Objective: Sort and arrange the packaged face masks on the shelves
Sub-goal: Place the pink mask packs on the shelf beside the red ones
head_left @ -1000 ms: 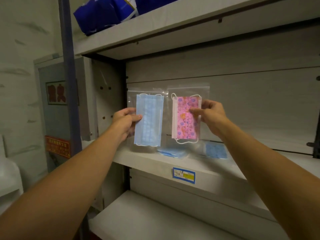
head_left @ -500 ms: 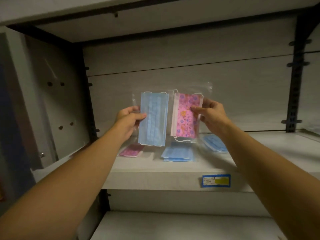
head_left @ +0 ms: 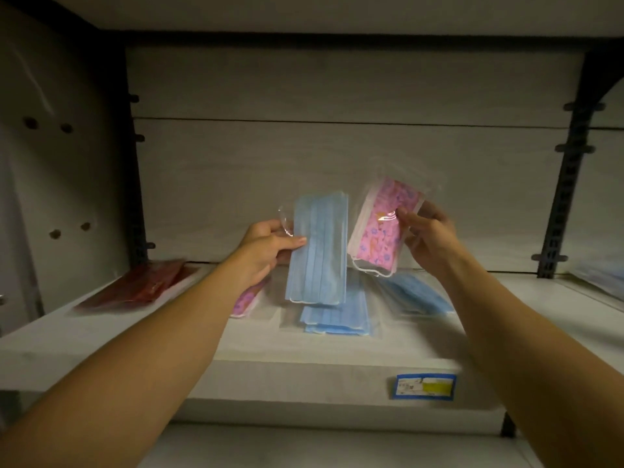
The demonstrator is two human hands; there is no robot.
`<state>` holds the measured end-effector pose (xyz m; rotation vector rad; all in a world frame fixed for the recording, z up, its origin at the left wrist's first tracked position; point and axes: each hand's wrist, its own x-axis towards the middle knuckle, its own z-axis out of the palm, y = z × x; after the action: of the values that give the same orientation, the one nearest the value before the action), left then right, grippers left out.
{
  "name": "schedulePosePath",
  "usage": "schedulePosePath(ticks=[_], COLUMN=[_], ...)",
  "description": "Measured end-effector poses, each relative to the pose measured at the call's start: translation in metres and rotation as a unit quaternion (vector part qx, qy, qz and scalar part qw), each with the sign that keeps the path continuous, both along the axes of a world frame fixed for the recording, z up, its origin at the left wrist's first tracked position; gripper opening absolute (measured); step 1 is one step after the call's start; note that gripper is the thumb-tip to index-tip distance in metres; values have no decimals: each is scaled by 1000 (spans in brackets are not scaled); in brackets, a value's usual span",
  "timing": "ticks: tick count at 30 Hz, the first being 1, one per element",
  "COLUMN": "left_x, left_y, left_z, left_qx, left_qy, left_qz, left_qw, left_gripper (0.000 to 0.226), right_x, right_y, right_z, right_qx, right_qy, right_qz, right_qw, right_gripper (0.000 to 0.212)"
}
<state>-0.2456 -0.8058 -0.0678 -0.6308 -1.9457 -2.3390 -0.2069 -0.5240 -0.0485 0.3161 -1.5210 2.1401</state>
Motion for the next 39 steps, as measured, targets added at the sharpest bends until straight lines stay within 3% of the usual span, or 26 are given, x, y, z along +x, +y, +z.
schedulePosePath(ticks=[6, 12, 16, 20, 27, 32, 35, 39], left_x=[-6, -5, 2, 5, -3, -5, -6, -6], left_y=[-2, 0, 10, 16, 15, 12, 13, 11], left_z=[-6, -9, -12, -12, -20, -20, -21, -22], left_qx=[-66, -140, -195, -238, -408, -496, -510, -492], left_qy=[7, -17, -36, -30, 28, 26, 45, 61], left_qz=[7, 5, 8, 0, 56, 94, 106, 95], left_qw=[998, 990, 980, 971, 911, 863, 852, 863], left_gripper=[29, 37, 24, 24, 51, 123, 117, 106], right_x=[-3, 8, 5, 3, -1, 1, 0, -1], right_y=[24, 19, 22, 27, 28, 27, 28, 30], right_z=[-6, -1, 0, -2, -5, -5, -5, -6], right_qx=[-51, -108, -134, -147, -150, -145, -138, -135], right_qy=[49, 69, 76, 86, 85, 82, 87, 77], right_qz=[9, 38, 48, 37, 33, 42, 49, 54], right_qw=[997, 991, 987, 985, 984, 985, 985, 986], right_gripper=[18, 22, 21, 21, 18, 19, 18, 17])
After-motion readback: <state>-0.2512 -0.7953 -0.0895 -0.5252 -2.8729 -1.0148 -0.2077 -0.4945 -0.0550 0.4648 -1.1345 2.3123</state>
